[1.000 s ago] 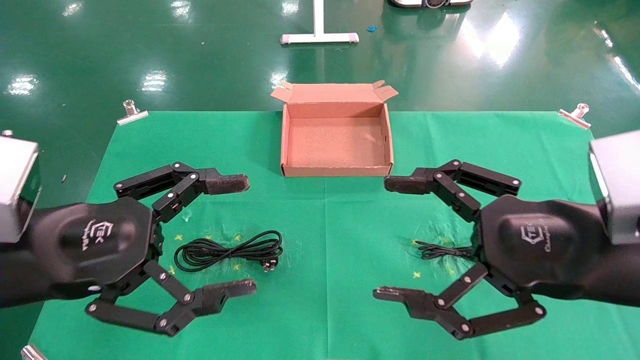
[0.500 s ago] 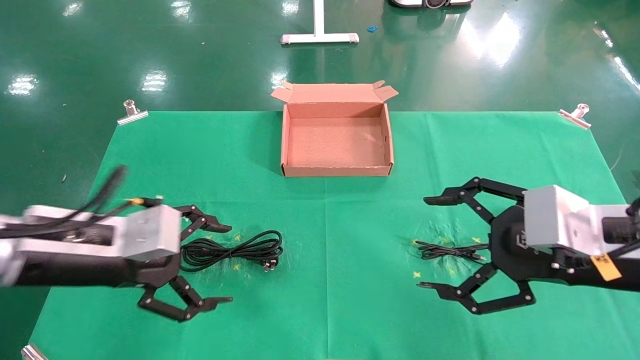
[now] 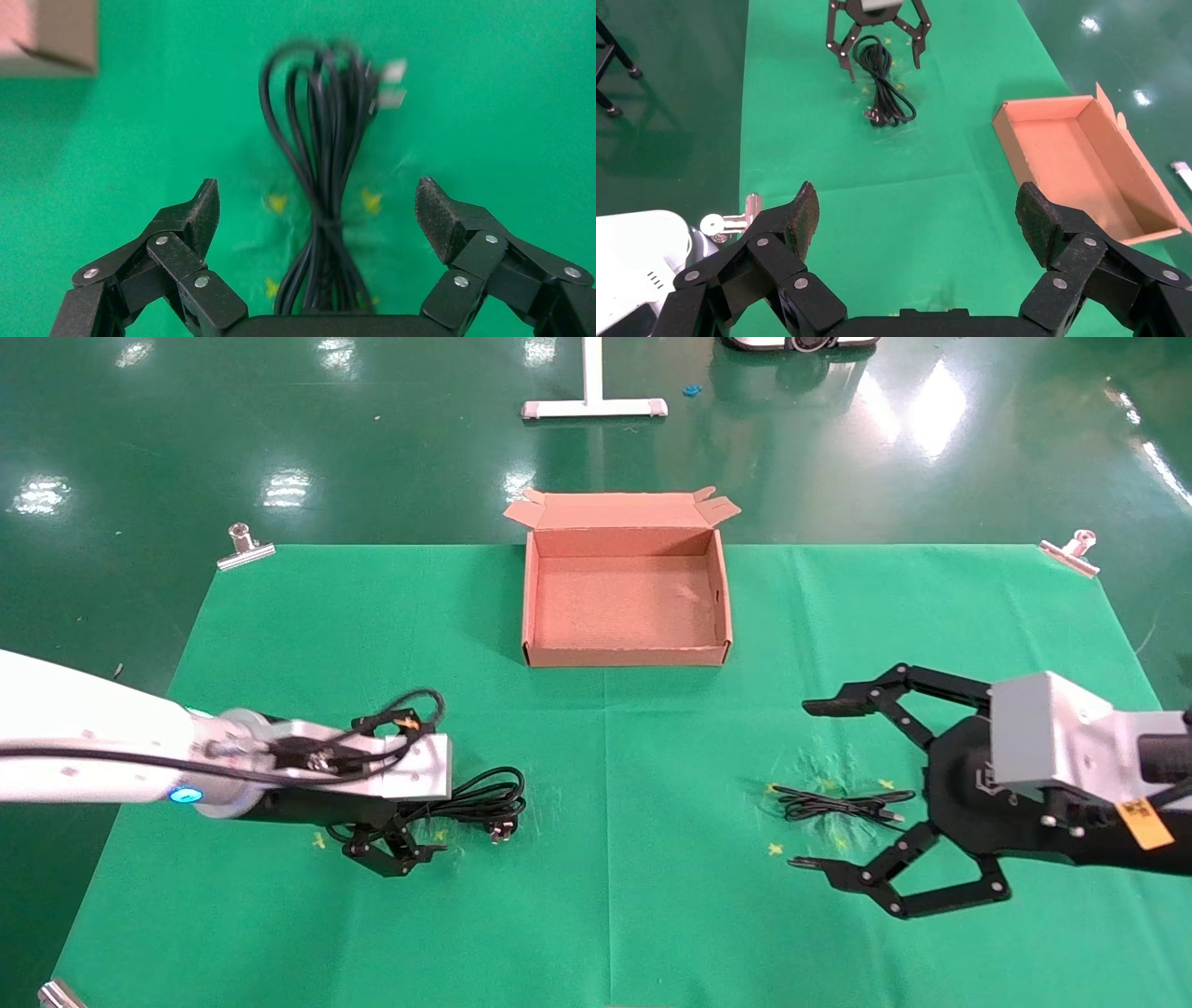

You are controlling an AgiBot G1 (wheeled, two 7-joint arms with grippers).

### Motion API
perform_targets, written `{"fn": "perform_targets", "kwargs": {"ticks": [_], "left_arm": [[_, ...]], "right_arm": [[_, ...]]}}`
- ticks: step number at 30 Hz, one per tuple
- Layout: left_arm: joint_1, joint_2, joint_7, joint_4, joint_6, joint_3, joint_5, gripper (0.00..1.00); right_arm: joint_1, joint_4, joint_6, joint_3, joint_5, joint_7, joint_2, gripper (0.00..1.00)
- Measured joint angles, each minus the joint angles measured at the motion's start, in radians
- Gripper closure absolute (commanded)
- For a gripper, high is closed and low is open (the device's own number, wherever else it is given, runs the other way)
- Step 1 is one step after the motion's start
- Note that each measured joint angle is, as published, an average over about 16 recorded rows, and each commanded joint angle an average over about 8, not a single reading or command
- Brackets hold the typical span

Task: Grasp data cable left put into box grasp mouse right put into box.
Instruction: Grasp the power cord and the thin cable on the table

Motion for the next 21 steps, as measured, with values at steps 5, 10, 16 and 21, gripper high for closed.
{"fn": "perform_targets", "kwargs": {"ticks": [5,10,16,21], "left_arm": [[0.011,0.035,-0.039,0.001,-0.033,0.030,0.098,0.00],[0.015,0.055,-0.068,0.001,-0.052,0.043,0.152,0.00],[0.014,0.070,-0.093,0.001,-0.062,0.049,0.186,0.00],[0.011,0.079,-0.107,0.001,-0.064,0.053,0.205,0.00]], "right_arm": [[-0.008,0.000,0.002,0.002,0.002,0.002,0.011,0.00],[-0.016,0.000,0.007,0.005,0.004,0.002,0.019,0.00],[-0.021,0.001,0.012,0.003,-0.005,0.000,0.025,0.00],[-0.017,0.000,0.017,-0.015,-0.054,0.012,0.025,0.00]]}}
